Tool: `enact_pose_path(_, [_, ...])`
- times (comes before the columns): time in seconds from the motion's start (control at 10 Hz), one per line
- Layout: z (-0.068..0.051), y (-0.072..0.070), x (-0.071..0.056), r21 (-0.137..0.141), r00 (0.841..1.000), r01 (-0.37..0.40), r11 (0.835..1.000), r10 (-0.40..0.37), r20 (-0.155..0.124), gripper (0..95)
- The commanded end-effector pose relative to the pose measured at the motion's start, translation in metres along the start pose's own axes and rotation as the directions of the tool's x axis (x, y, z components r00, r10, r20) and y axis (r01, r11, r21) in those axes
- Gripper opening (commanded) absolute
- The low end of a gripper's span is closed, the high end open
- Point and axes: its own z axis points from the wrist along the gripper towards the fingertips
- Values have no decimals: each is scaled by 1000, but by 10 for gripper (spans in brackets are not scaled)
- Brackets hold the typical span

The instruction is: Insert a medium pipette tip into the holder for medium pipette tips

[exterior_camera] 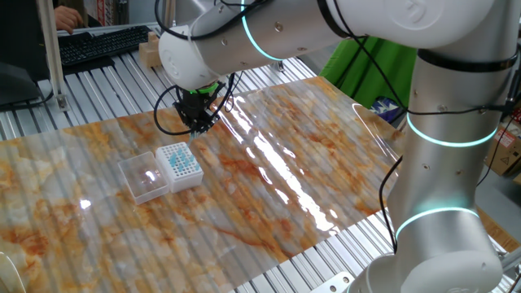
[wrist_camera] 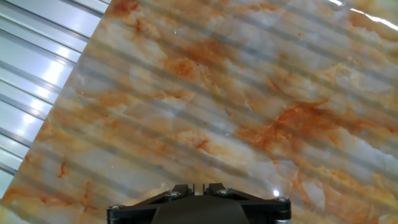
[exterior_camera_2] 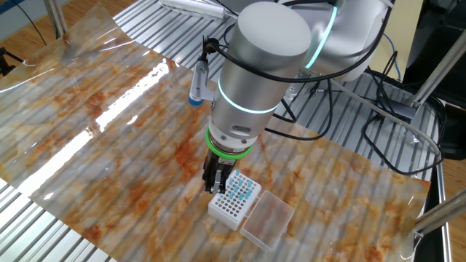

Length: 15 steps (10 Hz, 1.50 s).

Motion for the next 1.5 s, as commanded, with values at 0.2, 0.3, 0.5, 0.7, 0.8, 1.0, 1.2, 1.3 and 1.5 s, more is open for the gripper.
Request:
enact_pose_path(0.2, [0,0,0,0,1000,0,1000,0,0,0])
enact_pose_path(0.3, [0,0,0,0,1000,0,1000,0,0,0])
enact_pose_path(0.5, [0,0,0,0,1000,0,1000,0,0,0])
enact_pose_path(0.7, [0,0,0,0,1000,0,1000,0,0,0])
enact_pose_path(0.8, [0,0,0,0,1000,0,1000,0,0,0])
enact_pose_path(1.0, [0,0,0,0,1000,0,1000,0,0,0])
enact_pose_path(1.2, [0,0,0,0,1000,0,1000,0,0,0])
enact_pose_path(1.3, [0,0,0,0,1000,0,1000,0,0,0])
enact_pose_path(1.5, [-12,-5,16,17,997,-61,998,60,53,0])
